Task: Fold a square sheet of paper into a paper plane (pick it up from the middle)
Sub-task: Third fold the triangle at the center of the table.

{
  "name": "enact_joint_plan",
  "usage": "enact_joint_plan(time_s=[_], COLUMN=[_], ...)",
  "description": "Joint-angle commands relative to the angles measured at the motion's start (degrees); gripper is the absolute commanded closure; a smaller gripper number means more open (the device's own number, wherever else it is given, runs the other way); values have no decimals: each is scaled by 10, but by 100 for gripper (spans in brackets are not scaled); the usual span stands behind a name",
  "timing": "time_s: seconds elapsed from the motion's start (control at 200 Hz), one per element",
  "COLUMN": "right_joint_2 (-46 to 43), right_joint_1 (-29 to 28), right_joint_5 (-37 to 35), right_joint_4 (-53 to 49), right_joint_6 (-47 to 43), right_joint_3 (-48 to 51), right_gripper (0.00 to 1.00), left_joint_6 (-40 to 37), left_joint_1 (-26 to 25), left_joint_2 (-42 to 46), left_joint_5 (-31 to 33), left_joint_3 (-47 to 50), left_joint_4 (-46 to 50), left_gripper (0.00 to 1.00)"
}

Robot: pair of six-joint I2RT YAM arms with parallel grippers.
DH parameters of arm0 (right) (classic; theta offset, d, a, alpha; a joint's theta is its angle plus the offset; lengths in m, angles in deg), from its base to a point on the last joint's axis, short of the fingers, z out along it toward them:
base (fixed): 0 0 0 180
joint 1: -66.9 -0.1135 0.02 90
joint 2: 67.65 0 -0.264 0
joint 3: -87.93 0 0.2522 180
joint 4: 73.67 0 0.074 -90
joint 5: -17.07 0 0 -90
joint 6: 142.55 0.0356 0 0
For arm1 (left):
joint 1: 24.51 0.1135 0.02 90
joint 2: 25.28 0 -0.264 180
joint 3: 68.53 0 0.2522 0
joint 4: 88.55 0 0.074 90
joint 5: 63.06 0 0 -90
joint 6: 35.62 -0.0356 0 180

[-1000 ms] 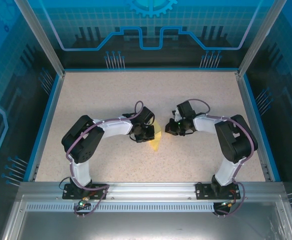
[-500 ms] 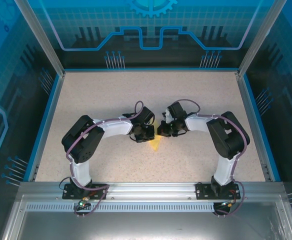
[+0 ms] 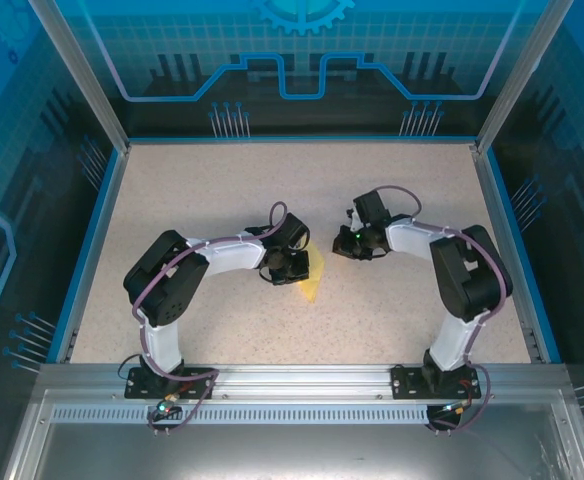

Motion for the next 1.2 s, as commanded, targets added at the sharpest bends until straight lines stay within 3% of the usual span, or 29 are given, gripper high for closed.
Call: enact_joint_plan(time_s=[0.0, 0.215, 0.555, 1.195], right_joint_2=[-56, -86, -59, -22], right_joint_1=[-40, -96, -121, -137], right_joint_5=[33, 116, 136, 157], right_joint_4=[-19, 62, 107, 93], right_joint_6=[-15, 63, 83, 57], right_joint_3=[25, 124, 137, 160], right_gripper=[100, 100, 100, 100], left_joint_6=[-3, 8, 13, 22], left_joint_1=[-7, -7, -7, -7], left_joint_2=[-42, -39, -39, -44], left_joint_5=[34, 35, 34, 52], left_joint_3=[33, 41, 45, 45], left_joint_4=[76, 62, 58, 66], left_gripper=[100, 100, 100, 100])
